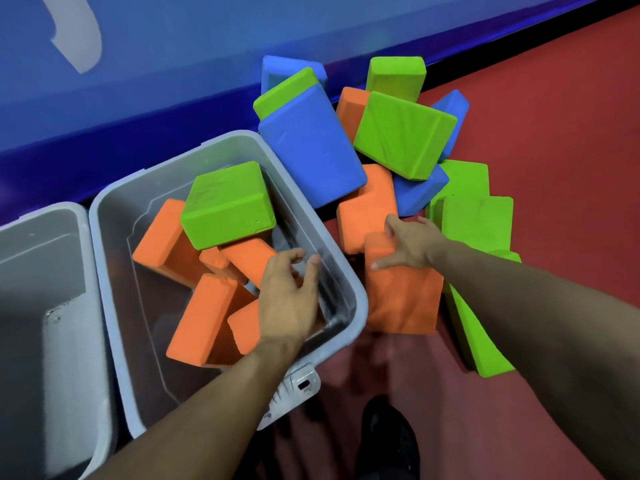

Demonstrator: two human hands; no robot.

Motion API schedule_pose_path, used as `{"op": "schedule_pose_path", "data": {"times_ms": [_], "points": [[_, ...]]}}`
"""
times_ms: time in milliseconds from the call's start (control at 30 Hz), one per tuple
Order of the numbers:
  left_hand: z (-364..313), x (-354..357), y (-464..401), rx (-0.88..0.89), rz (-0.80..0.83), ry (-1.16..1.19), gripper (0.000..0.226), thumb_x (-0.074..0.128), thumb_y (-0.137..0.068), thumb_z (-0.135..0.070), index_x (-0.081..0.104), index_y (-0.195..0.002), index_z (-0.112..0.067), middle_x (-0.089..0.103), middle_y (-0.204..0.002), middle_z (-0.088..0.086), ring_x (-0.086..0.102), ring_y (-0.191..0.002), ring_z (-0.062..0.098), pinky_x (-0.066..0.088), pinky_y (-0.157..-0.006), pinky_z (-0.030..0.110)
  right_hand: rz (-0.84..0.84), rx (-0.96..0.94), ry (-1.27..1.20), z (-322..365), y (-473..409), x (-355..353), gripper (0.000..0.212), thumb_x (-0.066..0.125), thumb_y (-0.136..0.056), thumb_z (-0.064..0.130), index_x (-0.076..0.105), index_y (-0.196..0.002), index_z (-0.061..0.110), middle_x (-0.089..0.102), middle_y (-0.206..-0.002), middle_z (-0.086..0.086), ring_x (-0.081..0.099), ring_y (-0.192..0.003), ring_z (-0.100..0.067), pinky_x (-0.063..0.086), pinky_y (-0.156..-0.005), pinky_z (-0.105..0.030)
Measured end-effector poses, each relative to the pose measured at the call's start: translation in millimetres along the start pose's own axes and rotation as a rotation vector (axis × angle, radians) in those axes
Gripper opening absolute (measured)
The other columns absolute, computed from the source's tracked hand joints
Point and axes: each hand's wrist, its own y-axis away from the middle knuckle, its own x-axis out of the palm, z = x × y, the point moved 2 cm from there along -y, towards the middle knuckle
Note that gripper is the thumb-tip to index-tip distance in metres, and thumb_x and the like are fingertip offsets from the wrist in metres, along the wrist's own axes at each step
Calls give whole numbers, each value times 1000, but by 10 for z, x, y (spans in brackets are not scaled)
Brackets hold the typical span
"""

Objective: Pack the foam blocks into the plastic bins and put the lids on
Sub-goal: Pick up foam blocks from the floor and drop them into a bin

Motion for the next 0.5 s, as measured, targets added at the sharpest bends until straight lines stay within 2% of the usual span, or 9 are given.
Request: {"op": "schedule_pose_path", "data": {"times_ms": [67, 133, 200, 267, 333, 433, 500], "points": [[-158, 67, 42, 69, 42, -29, 24, 60, -96, -46, 58, -115, -31, 57, -117, -11, 53, -108, 12, 46, -99, 37, 15, -8, -150, -118, 232, -67, 76, 82, -60, 70, 40, -100, 20, 58, -80, 2, 58, -82, -24, 43, -86, -38], [-329, 148, 97, 164, 114, -84, 37, 67, -92, -45, 58, -123, -27, 55, -121, -9, 49, -116, 12, 41, -103, 30, -3, -56, -341, -195, 449, -175, 70, 90, -60, 57, 43, -96, 19, 53, -73, 1, 48, -69, -21, 39, -63, -31], [-507, 251, 167, 275, 229, -178, 59, 75, -84, -48, 54, -134, -24, 53, -129, -7, 44, -125, 13, 32, -106, 23, -2, -138, -453, -244, 624, -323, 63, 93, -61, 49, 43, -89, 24, 48, -71, 4, 40, -63, -14, 32, -53, -23], [-659, 386, 244, 349, 363, -324, 86, 80, -76, -56, 44, -146, -22, 49, -140, -2, 40, -133, 16, 30, -114, 28, 29, -225, -519, -263, 768, -493, 59, 93, -61, 49, 42, -85, 29, 45, -70, 8, 36, -62, -9, 32, -55, -23], [-761, 520, 318, 312, 487, -395, 107, 81, -69, -63, 32, -154, -21, 49, -146, 2, 41, -136, 21, 32, -117, 37, 48, -286, -543, -264, 900, -622, 58, 90, -60, 56, 43, -84, 33, 45, -71, 9, 35, -63, -8, 34, -57, -27], [-805, 667, 389, 121, 606, -270, 115, 78, -62, -72, 26, -154, -26, 58, -140, -3, 57, -126, 18, 45, -108, 42, 74, -332, -645, -290, 1103, -645, 45, 86, -71, 49, 46, -84, 33, 47, -72, 7, 37, -66, -7, 34, -59, -26], [-778, 737, 436, 110, 609, -267, 111, 76, -58, -75, 33, -149, -29, 60, -135, -5, 58, -122, 15, 47, -107, 41, 11, -271, -731, -363, 1167, -588, 27, 71, -87, 50, 55, -85, 28, 55, -77, 5, 45, -72, -7, 40, -66, -26]]}}
